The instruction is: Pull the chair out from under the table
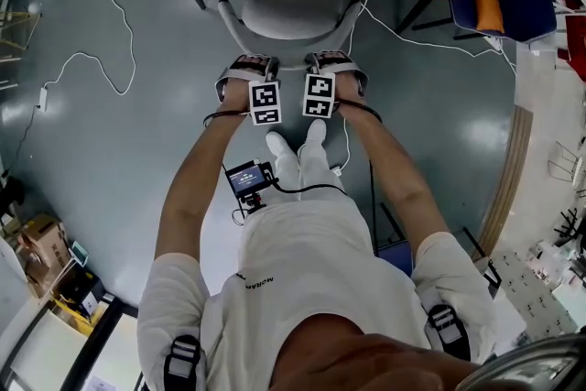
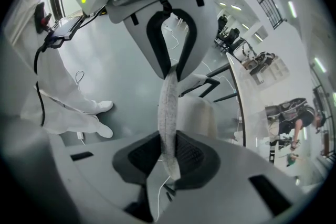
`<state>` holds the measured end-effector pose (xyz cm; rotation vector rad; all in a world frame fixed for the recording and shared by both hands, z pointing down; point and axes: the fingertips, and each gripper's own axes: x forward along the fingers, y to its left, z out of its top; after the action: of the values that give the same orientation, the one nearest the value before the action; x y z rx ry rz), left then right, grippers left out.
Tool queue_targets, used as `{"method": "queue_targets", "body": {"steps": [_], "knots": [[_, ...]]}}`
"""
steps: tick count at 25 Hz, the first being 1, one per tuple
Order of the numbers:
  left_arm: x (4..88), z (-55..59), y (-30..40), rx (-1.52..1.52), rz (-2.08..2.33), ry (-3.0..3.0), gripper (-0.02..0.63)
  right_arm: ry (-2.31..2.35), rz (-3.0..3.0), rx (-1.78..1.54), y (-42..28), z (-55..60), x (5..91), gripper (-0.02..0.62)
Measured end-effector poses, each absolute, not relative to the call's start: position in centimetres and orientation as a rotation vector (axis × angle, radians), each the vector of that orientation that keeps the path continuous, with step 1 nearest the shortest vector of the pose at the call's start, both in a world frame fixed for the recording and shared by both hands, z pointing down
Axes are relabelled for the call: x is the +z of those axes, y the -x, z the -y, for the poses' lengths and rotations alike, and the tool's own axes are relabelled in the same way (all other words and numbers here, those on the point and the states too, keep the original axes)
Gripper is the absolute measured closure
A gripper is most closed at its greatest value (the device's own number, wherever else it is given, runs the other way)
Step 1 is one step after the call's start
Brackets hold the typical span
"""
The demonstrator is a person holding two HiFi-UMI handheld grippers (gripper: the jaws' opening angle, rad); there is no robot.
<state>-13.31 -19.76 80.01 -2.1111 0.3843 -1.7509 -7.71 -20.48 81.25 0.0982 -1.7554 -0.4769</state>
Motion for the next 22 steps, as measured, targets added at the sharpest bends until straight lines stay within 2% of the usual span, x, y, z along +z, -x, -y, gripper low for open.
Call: {"method": "queue_targets", "body": {"steps": [22], "knots": [[79.5,10.9,13.4,-1.795,-0.403,2.142,0.546,-0.051,1.769,-0.414,7.7,11.3,80.6,0.515]]}}
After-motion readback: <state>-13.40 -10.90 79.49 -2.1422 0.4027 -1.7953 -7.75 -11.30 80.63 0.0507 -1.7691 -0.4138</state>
